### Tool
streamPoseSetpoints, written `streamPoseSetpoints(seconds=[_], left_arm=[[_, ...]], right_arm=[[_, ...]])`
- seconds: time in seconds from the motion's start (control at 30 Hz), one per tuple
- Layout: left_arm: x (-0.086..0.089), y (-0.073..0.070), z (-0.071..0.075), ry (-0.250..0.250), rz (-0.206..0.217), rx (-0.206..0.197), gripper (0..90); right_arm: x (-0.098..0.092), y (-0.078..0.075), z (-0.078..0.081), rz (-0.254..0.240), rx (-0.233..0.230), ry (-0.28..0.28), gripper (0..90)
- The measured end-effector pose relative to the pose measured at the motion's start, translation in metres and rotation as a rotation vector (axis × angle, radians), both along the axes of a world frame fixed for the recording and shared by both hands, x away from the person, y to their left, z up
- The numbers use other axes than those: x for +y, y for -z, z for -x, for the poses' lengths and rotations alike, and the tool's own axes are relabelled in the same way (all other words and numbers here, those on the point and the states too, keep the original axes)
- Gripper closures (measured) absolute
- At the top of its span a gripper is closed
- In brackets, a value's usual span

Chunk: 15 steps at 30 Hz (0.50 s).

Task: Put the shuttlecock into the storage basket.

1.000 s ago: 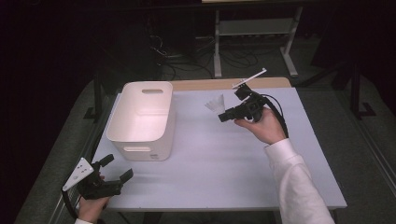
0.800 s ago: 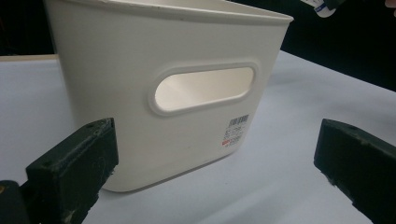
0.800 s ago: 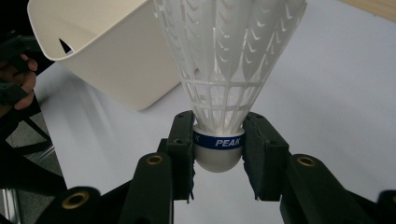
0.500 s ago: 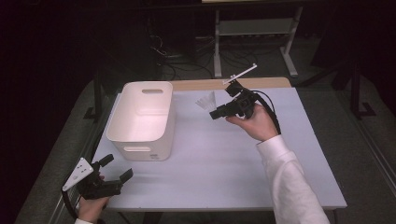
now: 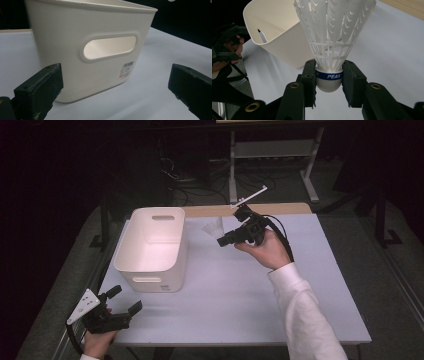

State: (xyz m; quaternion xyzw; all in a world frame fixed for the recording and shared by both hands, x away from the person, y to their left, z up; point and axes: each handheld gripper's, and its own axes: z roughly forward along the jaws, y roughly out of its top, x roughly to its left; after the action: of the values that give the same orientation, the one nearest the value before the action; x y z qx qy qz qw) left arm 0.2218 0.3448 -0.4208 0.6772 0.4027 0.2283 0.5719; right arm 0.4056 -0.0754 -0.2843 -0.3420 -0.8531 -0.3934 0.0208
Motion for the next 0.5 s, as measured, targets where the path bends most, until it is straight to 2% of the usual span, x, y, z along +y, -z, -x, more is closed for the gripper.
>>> streamPoseSetpoints(seconds=[0.5], left_arm=[[0.001,-0.001,0.001,0.000,-0.011,0.010,0.0]], right_arm=[[0.018,-0.007,0.000,0.010,-0.006,-0.028,64.1]])
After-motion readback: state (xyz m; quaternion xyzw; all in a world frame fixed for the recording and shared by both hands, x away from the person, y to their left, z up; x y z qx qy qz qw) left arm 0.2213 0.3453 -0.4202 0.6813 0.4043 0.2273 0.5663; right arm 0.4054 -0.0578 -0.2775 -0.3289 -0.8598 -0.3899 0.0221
